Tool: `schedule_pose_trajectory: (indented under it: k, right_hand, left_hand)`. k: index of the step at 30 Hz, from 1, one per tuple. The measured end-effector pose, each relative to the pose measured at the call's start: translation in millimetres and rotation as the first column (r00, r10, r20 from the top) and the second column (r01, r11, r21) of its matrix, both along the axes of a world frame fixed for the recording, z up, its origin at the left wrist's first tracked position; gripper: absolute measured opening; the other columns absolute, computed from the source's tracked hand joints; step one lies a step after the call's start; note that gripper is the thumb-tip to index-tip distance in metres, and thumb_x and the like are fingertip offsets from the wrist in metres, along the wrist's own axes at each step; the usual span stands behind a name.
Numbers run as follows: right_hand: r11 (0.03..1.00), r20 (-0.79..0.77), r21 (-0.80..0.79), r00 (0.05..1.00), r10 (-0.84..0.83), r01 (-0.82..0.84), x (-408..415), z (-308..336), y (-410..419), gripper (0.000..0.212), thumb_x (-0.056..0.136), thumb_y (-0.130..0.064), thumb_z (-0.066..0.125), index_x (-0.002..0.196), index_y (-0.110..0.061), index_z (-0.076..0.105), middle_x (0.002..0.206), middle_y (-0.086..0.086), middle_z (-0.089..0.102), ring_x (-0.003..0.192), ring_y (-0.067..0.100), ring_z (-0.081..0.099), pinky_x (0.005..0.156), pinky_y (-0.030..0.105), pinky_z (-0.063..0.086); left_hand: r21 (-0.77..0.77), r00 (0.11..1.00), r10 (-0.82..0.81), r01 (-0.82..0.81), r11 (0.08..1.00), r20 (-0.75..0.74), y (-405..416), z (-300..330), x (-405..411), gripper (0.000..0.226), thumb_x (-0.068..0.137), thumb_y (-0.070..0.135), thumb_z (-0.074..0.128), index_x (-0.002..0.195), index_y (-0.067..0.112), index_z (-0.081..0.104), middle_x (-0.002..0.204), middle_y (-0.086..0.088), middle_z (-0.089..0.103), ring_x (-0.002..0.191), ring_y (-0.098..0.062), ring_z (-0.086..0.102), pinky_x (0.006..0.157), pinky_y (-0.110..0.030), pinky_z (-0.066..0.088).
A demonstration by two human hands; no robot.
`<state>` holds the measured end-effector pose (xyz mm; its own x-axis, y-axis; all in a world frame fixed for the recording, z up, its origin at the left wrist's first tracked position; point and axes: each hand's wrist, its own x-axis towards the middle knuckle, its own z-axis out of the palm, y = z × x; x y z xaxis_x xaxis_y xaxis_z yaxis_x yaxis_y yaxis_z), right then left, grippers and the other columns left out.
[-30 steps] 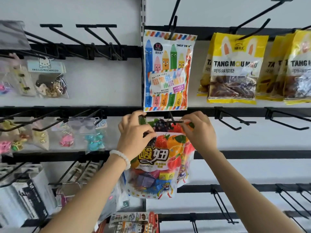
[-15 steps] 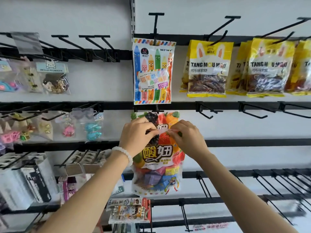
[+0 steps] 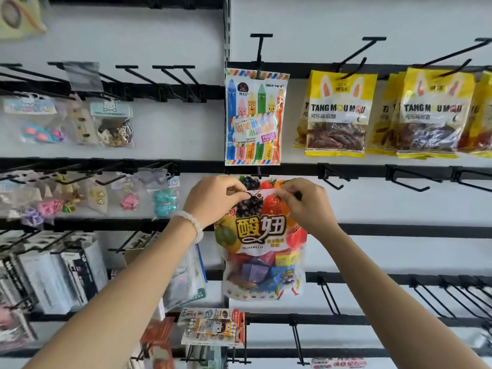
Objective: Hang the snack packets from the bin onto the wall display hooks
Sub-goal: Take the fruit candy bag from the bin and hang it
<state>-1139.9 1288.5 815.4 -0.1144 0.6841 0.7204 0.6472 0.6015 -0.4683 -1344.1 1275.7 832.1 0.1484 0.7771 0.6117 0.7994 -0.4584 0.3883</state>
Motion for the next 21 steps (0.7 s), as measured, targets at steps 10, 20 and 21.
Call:
schedule_pose_trajectory:
  k: [10,20,21]
  right_hand:
    - [0.995,-0.043,0.007,0.994,-0.096,0.096,-9.2,1.6,26.5,0.015,0.089,-0.026,0.059,0.091,-0.013,0.066,0.086,-0.007,0.062,0.080,0.009,0.055,0.068,0.025,0.046]
    - [0.984,-0.039,-0.060,0.985,-0.170,0.168,-12.5,-11.2,59.8,0.013,0.089,-0.027,0.058,0.092,-0.017,0.066,0.088,-0.007,0.063,0.085,0.011,0.058,0.070,0.027,0.046]
    - [0.981,-0.044,-0.073,0.982,-0.181,0.178,-13.5,-12.3,63.3,0.014,0.089,-0.029,0.058,0.092,-0.018,0.066,0.088,-0.009,0.062,0.084,0.011,0.058,0.069,0.028,0.048]
  left_hand:
    - [-0.003,1.000,0.017,-0.017,1.000,0.016,35.4,10.0,-2.5,0.011,0.080,0.039,0.067,0.084,0.030,0.071,0.088,0.013,0.069,0.081,-0.004,0.061,0.072,-0.030,0.053]
    - [0.076,1.000,0.002,-0.002,0.997,-0.006,68.7,-9.7,-1.7,0.014,0.083,0.037,0.065,0.090,0.027,0.071,0.090,0.015,0.067,0.077,0.000,0.057,0.068,-0.023,0.049]
    - [0.107,1.000,0.018,-0.016,0.994,-0.018,72.5,-11.5,-1.3,0.015,0.083,0.038,0.064,0.091,0.027,0.071,0.091,0.015,0.067,0.077,-0.001,0.057,0.068,-0.024,0.049]
